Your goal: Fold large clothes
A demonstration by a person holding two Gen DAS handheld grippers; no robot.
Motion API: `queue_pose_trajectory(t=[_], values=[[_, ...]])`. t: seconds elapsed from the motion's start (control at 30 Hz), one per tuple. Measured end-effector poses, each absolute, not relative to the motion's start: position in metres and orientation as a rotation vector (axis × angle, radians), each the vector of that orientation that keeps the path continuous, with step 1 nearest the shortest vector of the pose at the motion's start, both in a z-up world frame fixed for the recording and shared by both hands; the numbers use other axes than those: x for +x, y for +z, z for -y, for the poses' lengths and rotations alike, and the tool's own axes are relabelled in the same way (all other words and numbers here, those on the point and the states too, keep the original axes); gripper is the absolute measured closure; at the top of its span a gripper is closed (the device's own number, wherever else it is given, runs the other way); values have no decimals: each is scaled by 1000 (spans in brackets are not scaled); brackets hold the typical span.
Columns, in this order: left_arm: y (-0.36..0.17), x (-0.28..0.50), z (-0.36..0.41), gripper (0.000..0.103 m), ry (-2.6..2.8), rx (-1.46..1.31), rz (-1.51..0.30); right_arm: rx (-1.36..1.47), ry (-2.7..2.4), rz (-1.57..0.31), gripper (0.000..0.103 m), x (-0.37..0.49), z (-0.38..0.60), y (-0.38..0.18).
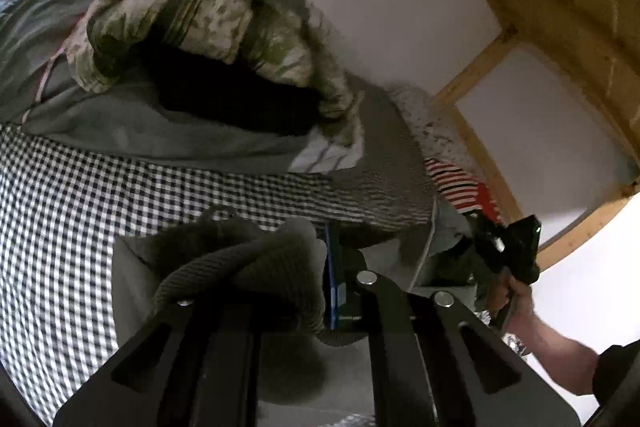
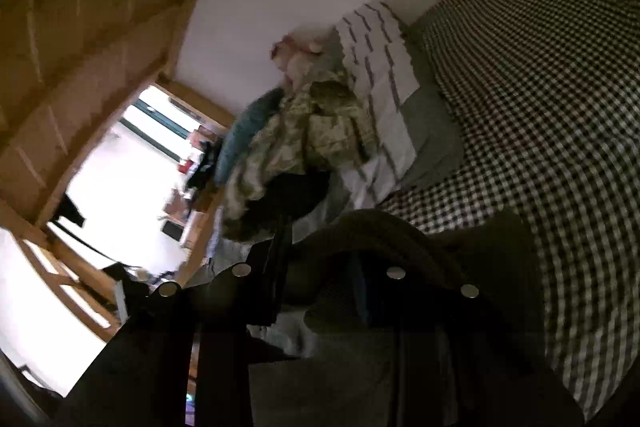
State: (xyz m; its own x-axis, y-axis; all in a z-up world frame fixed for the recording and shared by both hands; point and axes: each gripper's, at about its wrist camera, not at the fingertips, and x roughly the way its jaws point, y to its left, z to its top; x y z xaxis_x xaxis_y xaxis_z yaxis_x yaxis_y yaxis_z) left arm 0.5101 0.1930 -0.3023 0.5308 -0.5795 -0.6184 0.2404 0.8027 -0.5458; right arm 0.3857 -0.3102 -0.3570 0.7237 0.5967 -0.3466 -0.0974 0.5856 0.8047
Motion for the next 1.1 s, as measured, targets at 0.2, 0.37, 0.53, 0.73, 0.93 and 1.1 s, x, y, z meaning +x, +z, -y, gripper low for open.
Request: queue_pose_trajectory(t=[0.2, 0.37, 0.53, 0.73, 0.93, 1.1], values=[[-356, 558, -196, 95, -486, -374, -999, 865, 330, -732, 75, 430, 297, -410], [-390, 589, -200, 95, -461, -366, -1058, 882, 277, -780, 75, 454, 296, -450], [-426, 614, -203, 95, -402, -376, -1147, 870, 266, -861, 75, 482, 296, -486], [-455, 632, -195, 94, -377, -330, -1223, 844, 278, -955, 75, 505, 294, -504], [-437, 642, -186, 93, -429, -249, -1251, 763, 376, -1036, 28, 526, 282, -473], [-432, 663, -203, 87, -521, -425, -1352, 881, 429, -1150, 13, 555, 285, -461]])
